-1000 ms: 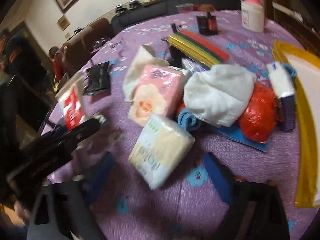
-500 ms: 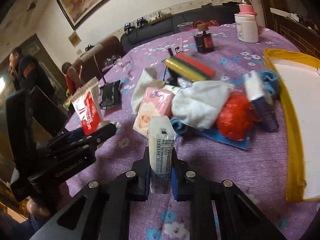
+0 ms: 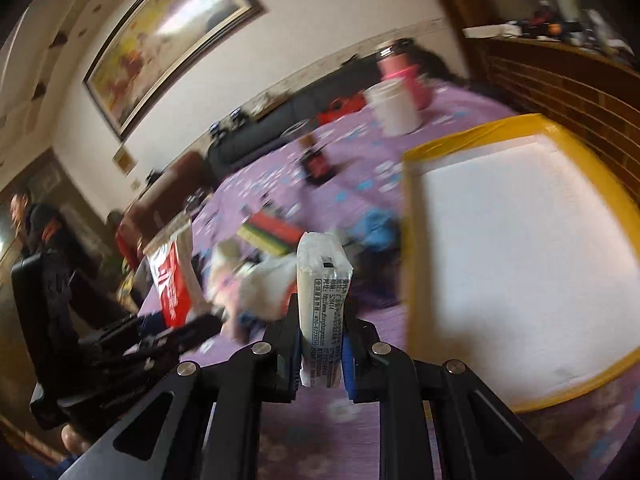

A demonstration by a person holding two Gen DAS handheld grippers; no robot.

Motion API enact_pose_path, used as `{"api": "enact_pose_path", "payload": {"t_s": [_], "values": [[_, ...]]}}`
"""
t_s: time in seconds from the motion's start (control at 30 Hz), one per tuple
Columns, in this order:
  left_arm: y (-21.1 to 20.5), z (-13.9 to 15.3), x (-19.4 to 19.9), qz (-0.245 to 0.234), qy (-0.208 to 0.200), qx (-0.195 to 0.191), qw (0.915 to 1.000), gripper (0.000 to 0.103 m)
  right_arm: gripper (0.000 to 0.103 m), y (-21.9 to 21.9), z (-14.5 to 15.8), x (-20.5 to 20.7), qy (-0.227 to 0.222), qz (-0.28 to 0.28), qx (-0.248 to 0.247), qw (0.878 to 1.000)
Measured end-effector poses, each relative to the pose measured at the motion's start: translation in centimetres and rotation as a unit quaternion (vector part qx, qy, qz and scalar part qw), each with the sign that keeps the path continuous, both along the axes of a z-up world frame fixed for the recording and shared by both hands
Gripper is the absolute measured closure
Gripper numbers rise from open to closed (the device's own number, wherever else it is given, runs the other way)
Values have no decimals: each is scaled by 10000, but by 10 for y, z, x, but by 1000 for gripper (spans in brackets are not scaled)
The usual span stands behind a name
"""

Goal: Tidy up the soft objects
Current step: 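Carry wet-wipe pack with left gripper while right gripper carries small tissue pack to tray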

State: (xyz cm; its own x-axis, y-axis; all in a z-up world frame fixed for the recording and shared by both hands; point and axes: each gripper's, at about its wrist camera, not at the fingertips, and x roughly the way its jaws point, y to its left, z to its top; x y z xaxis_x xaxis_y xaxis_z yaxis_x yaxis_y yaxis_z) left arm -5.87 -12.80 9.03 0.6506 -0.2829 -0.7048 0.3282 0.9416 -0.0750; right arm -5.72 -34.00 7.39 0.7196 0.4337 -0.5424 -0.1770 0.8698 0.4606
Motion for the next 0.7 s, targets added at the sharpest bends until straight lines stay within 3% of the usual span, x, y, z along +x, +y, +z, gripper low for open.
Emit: {"api": "enact_pose_path", "payload": {"t_s": [0.17,0.3,0.47,0.7], "values": [[-57,6,19,-512,157,11,9986,51,85,-48,11,9,20,-432,-122,9990],[-102,3,50,-788,503,-26,9956,51,85,-84,15,31,187,-638,-241,9975],[-143,-9,93,-778,678,146,9946,52,85,-116,10,80,607,-691,-368,9951],[-188,-37,158,-755,1078,300,9909,52,85,-141,-17,148,1240,-693,-132,9898]]}}
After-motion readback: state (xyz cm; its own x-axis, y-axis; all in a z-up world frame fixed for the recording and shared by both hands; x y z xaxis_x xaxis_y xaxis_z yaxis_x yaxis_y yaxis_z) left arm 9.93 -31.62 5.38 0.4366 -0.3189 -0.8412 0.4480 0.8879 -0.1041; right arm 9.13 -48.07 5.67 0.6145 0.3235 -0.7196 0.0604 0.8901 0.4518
